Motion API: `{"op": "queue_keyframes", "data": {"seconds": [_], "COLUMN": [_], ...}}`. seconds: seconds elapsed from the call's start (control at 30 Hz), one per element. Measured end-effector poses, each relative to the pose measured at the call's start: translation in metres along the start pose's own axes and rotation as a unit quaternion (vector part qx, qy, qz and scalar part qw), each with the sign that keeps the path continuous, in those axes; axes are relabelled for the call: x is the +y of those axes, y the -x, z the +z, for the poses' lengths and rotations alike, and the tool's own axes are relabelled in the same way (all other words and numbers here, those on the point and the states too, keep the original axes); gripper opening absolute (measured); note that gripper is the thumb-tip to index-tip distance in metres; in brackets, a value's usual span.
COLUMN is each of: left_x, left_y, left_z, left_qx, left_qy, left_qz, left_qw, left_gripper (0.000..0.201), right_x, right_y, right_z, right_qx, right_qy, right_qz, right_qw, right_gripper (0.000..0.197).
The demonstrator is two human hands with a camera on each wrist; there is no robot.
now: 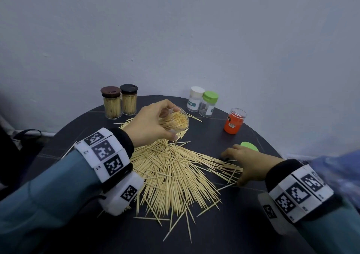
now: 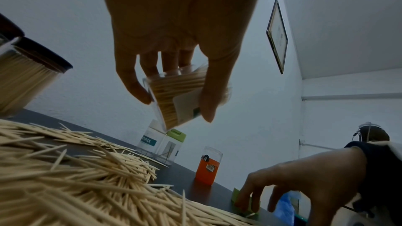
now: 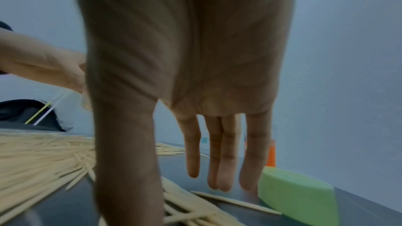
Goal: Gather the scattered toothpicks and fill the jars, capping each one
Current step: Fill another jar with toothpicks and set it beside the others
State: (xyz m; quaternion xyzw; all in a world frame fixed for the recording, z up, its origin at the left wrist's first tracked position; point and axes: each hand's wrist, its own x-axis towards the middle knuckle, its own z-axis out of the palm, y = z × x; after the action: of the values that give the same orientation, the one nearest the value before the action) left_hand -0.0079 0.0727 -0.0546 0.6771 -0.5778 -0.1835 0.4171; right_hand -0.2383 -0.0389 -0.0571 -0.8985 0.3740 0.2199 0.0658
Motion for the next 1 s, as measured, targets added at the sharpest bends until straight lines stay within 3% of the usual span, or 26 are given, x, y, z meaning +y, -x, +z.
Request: {"op": "queue_keyframes", "data": {"seconds": [0.17, 0.4, 0.8, 1.0], "left_x": [0.000, 0.001, -0.001, -0.001], "left_y": [0.000, 0.001, 0.000, -0.001], "left_z": [0.000, 0.000, 0.000, -0.001], "left_qx": [-0.006, -0.005, -0.007, -0.005], "left_qy": [0.002, 0.011, 0.020, 0.017], "left_qz": [-0.002, -0.001, -0.007, -0.002], "left_qw": [1.000, 1.000, 1.000, 1.000], "left_gripper": [0.060, 0.059, 0.060, 0.062], "right_x": [0.002, -0.004, -0.030, -0.045], "right_y": [-0.006, -0.015, -0.033, -0.039], "right_z": [0.002, 0.000, -0.009, -0.017], "right_qx": [0.006, 0.014, 0.040, 0.114], "right_qy": [0.007, -0.042, -0.100, -0.079], "right_qz": [0.050, 0.049, -0.024, -0.052], "right_qw": [0.999, 0.998, 0.994, 0.989], "right_gripper": [0.061, 0.036, 0.021, 0.017]}}
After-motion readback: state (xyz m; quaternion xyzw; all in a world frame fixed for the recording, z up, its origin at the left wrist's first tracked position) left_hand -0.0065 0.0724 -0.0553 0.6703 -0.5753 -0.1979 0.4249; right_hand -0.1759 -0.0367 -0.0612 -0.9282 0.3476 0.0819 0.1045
